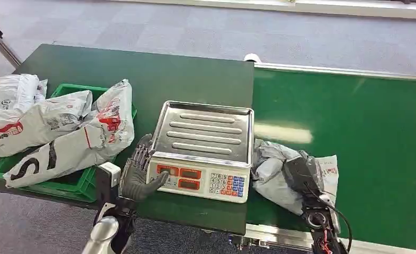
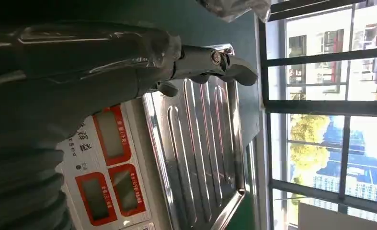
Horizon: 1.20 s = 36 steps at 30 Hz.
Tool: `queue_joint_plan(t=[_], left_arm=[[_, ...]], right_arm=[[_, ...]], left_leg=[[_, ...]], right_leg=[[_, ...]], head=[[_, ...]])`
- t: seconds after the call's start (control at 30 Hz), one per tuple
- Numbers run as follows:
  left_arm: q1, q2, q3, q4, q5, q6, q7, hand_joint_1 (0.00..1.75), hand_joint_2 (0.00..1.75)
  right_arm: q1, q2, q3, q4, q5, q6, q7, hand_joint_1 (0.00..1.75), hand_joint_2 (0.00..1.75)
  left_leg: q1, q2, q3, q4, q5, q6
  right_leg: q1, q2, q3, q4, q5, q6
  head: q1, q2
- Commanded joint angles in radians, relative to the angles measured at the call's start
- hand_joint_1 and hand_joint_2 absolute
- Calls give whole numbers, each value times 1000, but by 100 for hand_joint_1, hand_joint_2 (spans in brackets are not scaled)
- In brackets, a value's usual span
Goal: Moved the parcel from conveyor to table for the left to box.
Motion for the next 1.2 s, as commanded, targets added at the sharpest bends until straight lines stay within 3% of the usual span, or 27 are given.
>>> queue_joint_plan(t=[0.03,0.23,0.33,0.5,0.57,0.67,0.77,0.87,0.9,1.07,1.2], left_arm=[[-59,14,-19,94,12,-8,-23,0,175],[-61,12,-32,31,-42,49,-146,0,175],[-38,5,-45,-36,-40,72,-181,0,175],[-7,8,-60,-66,-24,100,-244,0,175],[-1,17,-80,-82,-37,88,-282,0,175],[-2,15,-82,-83,-37,88,-282,0,175],[-18,21,-100,-70,-32,64,-290,0,175],[-56,27,-117,-41,-8,61,-290,0,175],[-67,30,-121,-32,-1,62,-290,0,175],[-78,33,-123,-20,10,56,-290,0,175],[-90,37,-137,-10,20,35,-290,0,175]], right_arm=[[81,61,-138,-268,-179,-107,-198,175,175],[149,82,-173,-436,-282,-179,-294,175,175],[230,45,-84,-630,-259,-283,-294,175,175],[252,6,-8,-691,-173,-353,-294,175,175],[186,-25,42,-654,-59,-379,-294,175,175],[168,-19,39,-644,-59,-378,-293,175,175],[94,-64,104,-590,69,-425,-291,175,175],[-103,-113,222,-416,165,-427,-290,175,175],[-160,-115,251,-355,181,-429,-283,175,175],[-201,-116,287,-293,238,-457,-279,175,175],[-339,-106,420,-98,336,-464,-254,175,175]], left_leg=[[0,-1,-1,0,1,0],[0,0,-1,0,0,0],[0,-1,-3,1,0,0],[0,1,-2,0,-1,0],[0,4,-1,0,-1,0],[0,5,-3,1,0,0],[-1,3,-2,0,0,1],[-1,8,-2,0,0,1],[-1,11,-3,1,0,1],[0,8,0,-2,3,1],[0,6,0,-1,1,1]], right_leg=[[0,-2,0,0,0,-1],[0,-2,0,0,0,-1],[0,-2,-2,2,-1,-1],[0,0,-1,0,-1,-1],[0,2,-2,0,0,-1],[0,3,-3,1,1,0],[-1,1,-2,0,0,0],[0,5,-3,0,2,-1],[0,8,-4,1,3,0],[1,5,-2,-2,6,-2],[0,4,-1,-1,3,-1]], head=[[0,0],[0,0],[0,0],[0,0],[0,0],[0,0],[0,0],[0,0],[0,0],[0,0],[0,0]])
